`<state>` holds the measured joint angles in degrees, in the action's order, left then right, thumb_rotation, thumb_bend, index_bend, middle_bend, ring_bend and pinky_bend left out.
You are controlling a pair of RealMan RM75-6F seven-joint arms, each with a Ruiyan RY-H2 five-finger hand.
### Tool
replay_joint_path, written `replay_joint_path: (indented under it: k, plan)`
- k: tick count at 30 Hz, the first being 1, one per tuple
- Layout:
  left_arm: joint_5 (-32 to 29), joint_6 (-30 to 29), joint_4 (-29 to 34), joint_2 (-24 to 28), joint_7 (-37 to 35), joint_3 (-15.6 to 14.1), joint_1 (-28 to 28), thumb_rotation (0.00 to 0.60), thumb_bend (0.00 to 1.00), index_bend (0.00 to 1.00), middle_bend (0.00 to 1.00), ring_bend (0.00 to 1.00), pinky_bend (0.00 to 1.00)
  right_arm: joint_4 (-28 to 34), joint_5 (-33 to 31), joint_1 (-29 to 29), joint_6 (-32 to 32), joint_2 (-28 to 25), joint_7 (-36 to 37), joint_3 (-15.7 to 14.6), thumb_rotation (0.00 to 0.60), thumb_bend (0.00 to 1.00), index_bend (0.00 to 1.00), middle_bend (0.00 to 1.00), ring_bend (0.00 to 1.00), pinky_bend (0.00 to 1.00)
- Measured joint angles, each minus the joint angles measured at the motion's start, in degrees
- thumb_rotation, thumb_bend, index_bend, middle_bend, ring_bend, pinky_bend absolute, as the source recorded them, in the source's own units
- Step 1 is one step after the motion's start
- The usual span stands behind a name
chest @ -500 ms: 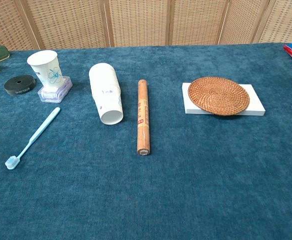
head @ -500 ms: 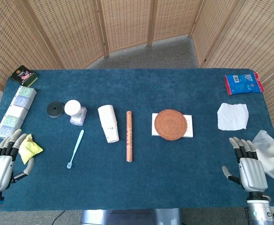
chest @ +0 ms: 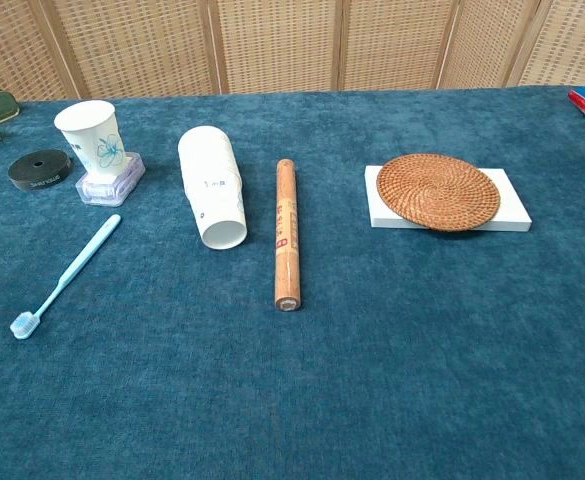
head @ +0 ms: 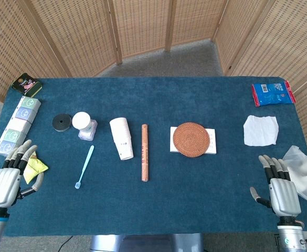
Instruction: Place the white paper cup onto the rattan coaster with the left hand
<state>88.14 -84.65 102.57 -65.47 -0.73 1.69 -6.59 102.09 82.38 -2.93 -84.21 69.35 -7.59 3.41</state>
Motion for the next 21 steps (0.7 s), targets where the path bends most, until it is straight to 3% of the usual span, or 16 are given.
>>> replay_joint_path:
  k: [4, 10, 16, 21]
  plan:
    - [-1.1, 3.4, -0.3, 1.1, -2.3, 1.5, -2.5, 0.241, 0.47, 0.0, 0.0, 0.0, 0.0, 0.3, 0.2, 0.0, 0.0, 0.5, -0.2, -0.2, 0.6, 0.35, 0.03, 0.0, 0.0, 0.0]
    - [-6.5, 11.4, -0.5, 3.3, 1.3, 4.8, -7.9, 0.325, 0.47, 0.0, 0.0, 0.0, 0.0, 0.1, -0.5, 0.3, -0.6, 0.9, -1.5, 0.0, 0.6, 0.35, 0.03, 0.0, 0.0, 0.0]
    - [-17.5, 20.4, -0.7, 4.2, 11.2, 7.2, -13.7, 0.333, 0.47, 0.0, 0.0, 0.0, 0.0, 0.1, -0.9, 0.6, -0.6, 0.7, -1.2, -0.1, 0.6, 0.35, 0.03, 0.0, 0.0, 0.0]
    - [-27.4, 27.0, -4.1, 1.9, 17.1, 10.0, -20.8, 0.338, 0.47, 0.0, 0.0, 0.0, 0.0, -0.3, -1.6, 0.8, -0.2, 0.8, -0.9, -0.1, 0.6, 0.35, 0.03, 0.0, 0.0, 0.0]
